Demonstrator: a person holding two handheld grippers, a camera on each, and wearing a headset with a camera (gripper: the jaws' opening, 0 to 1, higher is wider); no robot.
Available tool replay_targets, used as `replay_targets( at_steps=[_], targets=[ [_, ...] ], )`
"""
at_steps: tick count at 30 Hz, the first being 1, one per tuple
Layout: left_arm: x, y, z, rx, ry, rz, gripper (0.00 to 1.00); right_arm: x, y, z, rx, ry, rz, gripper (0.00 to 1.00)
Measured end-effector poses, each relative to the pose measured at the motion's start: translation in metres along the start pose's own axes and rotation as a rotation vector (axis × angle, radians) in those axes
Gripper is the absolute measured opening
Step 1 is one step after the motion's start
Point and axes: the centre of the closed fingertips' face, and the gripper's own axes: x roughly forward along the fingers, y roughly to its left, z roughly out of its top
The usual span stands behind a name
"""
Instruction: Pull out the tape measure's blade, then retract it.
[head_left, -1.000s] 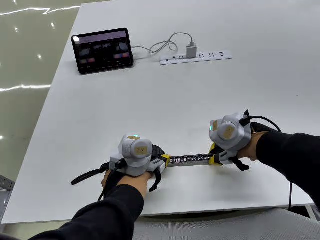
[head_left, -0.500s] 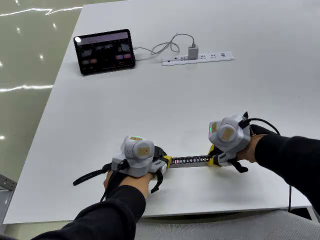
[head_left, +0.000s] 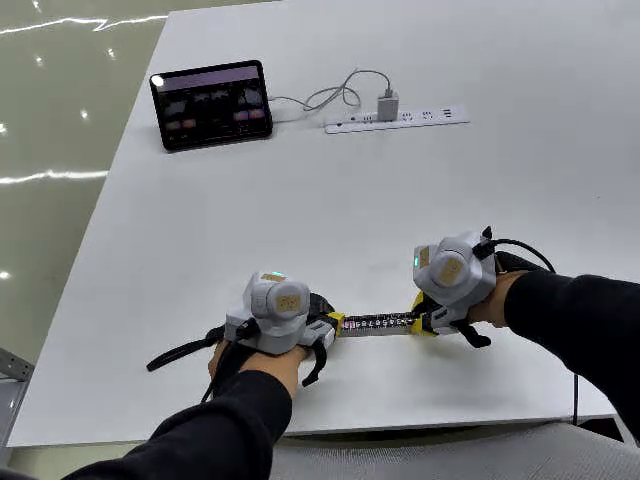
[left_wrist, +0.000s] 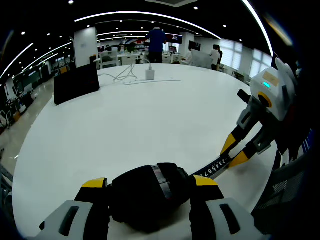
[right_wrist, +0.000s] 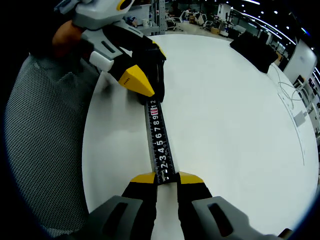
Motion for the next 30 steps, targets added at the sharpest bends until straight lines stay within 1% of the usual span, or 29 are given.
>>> replay_targets(
  at_steps=[3,5,8,19,30],
  targets=[
    [0.000,0.000,0.000,-0.001,-0.001,0.000,0.61,0.001,0.000,0.002,0.025,-0.008,-0.004,0.11],
    [0.000,0.000,0.000,-0.001,-0.001,-0.001,0.61,0.002,0.001,0.004,0.016,-0.011,-0.001,0.11],
    [0.000,0.000,0.000,-0.001,-0.002,-0.002,0.61,0.003,0.000,0.006,0.026,-0.013,0.007,0.11],
    [0.000,0.000,0.000,-0.002,-0.003,-0.002,0.61,0.006,0.000,0.012,0.042,-0.020,0.008,0.11],
    [0.000,-0.001,0.000,-0.002,-0.002,-0.002,0.61,0.011,0.003,0.020,0.024,-0.032,0.010,0.11]
  ],
)
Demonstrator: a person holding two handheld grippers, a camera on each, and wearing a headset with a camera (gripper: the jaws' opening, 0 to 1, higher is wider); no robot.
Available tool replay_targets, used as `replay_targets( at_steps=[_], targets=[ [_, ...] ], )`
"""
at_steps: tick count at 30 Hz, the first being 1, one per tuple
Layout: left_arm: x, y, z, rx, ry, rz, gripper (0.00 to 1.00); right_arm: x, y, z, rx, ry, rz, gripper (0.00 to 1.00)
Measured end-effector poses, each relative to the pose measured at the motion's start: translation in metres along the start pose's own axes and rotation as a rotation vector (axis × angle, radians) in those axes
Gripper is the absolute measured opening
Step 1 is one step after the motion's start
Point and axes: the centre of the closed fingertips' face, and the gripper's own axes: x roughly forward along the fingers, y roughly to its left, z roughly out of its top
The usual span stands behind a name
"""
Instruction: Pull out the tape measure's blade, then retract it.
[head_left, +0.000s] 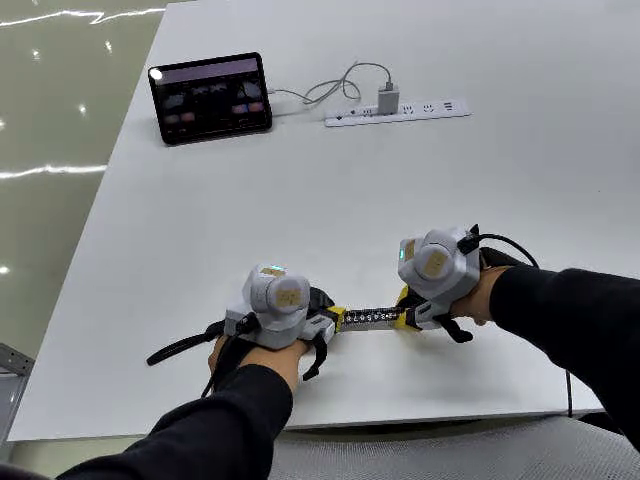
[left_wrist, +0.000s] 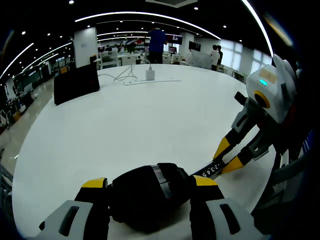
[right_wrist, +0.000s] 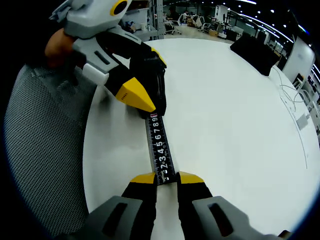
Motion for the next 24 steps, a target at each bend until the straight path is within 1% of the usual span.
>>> replay_targets(
  at_steps=[16,24],
  targets=[
    [0.000,0.001,0.000,-0.001,-0.002,-0.001,0.61,0.006,-0.003,0.010,-0.006,-0.028,0.000,0.11],
    [0.000,0.000,0.001,-0.002,-0.003,-0.001,0.61,0.009,-0.002,0.013,-0.006,-0.042,0.002,0.11]
  ],
)
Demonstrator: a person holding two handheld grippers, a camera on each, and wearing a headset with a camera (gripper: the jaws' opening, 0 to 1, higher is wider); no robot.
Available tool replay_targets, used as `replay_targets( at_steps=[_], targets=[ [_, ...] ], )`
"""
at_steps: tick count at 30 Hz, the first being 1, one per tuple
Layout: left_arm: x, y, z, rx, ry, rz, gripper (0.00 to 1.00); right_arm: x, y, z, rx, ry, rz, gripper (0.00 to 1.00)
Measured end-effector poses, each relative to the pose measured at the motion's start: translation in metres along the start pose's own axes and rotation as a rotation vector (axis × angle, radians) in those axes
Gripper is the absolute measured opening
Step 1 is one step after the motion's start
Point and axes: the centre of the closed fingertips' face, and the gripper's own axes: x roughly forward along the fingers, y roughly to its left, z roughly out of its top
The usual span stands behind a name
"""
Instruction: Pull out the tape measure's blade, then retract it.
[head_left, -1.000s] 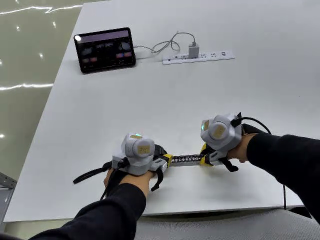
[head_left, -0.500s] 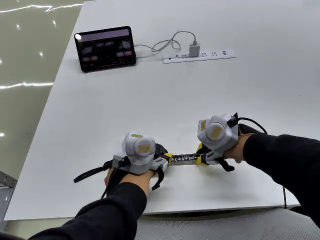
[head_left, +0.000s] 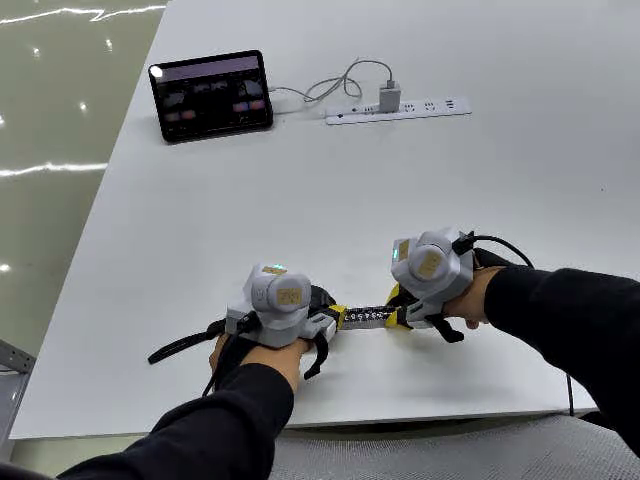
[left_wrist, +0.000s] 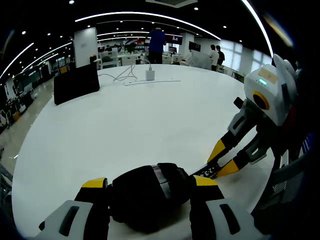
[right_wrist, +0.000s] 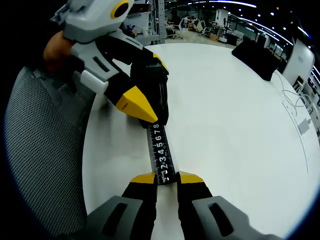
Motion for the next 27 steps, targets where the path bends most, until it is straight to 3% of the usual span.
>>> replay_targets(
  at_steps=[27],
  targets=[
    [0.001,0.000,0.000,0.007,-0.005,-0.018,0.61,0.009,0.002,0.016,0.010,-0.061,-0.010,0.11]
  ],
)
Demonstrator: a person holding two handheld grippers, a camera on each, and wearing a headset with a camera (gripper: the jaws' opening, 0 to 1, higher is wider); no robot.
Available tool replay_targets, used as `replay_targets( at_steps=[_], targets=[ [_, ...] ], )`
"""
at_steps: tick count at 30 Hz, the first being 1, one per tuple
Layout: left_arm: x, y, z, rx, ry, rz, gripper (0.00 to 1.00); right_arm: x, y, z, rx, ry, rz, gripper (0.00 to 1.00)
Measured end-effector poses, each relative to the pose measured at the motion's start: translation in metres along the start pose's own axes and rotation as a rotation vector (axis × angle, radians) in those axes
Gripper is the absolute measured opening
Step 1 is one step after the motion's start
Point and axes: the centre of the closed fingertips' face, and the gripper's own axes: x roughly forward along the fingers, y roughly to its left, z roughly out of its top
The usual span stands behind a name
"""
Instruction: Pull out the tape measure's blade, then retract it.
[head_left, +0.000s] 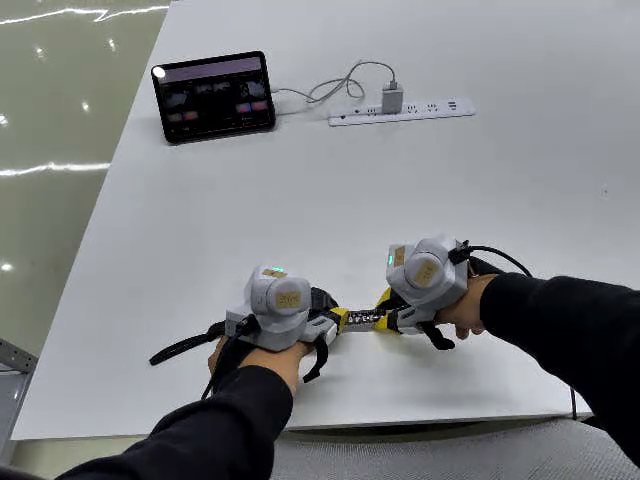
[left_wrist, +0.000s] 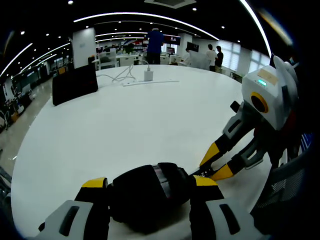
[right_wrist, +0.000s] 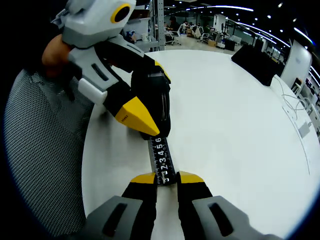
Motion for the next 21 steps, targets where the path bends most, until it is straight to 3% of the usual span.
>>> replay_targets(
  at_steps=[21],
  targets=[
    [0.000,0.000,0.000,-0.010,-0.005,-0.005,0.61,0.009,0.006,0.015,-0.006,-0.030,-0.005,0.11]
  ],
)
